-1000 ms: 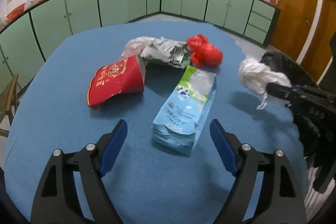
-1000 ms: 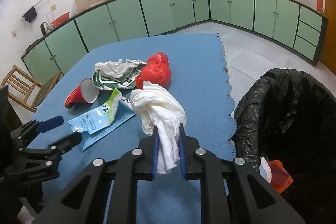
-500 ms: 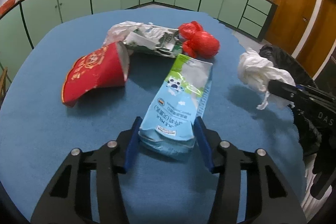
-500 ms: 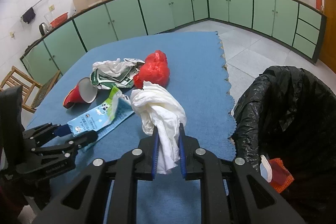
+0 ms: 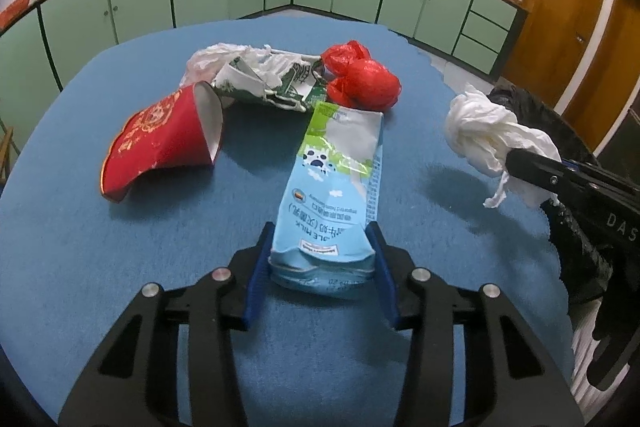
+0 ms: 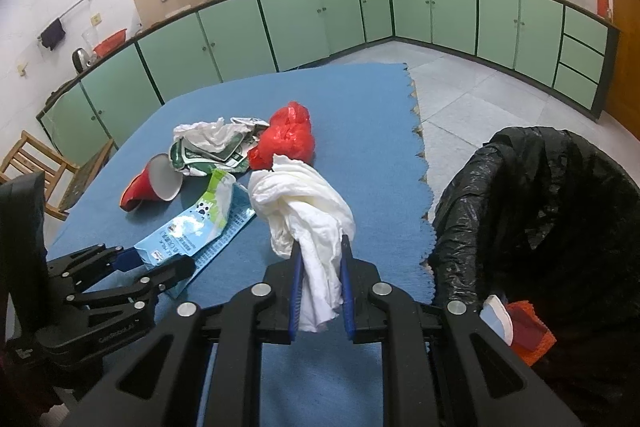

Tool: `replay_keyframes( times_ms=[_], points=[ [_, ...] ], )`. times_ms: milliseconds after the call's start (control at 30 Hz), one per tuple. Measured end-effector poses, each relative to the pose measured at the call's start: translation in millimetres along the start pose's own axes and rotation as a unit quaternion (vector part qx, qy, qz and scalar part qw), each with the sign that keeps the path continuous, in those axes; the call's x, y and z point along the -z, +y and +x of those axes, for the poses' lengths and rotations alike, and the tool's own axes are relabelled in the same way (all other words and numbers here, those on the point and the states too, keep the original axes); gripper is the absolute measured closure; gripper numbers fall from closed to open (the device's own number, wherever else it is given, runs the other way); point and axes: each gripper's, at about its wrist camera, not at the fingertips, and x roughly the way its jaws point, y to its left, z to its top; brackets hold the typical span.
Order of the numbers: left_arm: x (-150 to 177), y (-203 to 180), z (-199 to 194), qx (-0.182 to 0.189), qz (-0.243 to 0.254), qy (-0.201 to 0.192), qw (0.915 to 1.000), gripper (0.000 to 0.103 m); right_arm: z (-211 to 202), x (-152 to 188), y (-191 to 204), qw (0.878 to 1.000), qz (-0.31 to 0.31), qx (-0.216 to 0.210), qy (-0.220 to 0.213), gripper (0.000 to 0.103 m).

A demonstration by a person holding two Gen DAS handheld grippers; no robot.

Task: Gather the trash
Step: 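Grasp the white cloth with the right gripper while the left grasps the blue milk carton, then carry the milk carton and white cloth over the bin and open both grippers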

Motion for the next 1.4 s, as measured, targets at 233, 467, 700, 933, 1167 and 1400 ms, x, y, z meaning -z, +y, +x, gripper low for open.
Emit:
replay_keyframes(
  times_ms=[233,467,700,933,1167,1400],
  points=[
    [-3.1,-6.4,-23.0,-0.004,-0.008,-0.030,0.9995,0.060,-14.9,-2.8,-2.8,1.000,0.004,0.000,-0.011,0.087],
    [-9.4,-14.1,-41.8,-0.009,-0.008,-0.047,0.9988,0.060,-35.6,-7.8,-5.6,1.000,0.006,0.002,-0.031,0.087],
    [-23.0,-30.2,-58.0,-0.010,0.004,-0.073,0.9973,0.060,-62.9,-18.0,-14.9,0.998,0.017,0.003,-0.057,0.087],
    [-38.0,-50.2,-68.4,-0.001,0.014,-0.089,0.9959,0.060,-86.2,-23.2,-31.8,0.996,0.025,0.019,-0.080,0.087],
    [-50.9,-74.0,-70.5,0.016,0.023,-0.098,0.9948,0.060,-106.2,-21.9,-50.8,0.994,0.039,0.039,-0.094,0.087],
    [-59.0,-104.7,-68.9,0.041,0.039,-0.106,0.9928,0.060,-128.8,-17.8,-77.7,0.990,0.059,0.072,-0.110,0.087]
  ],
)
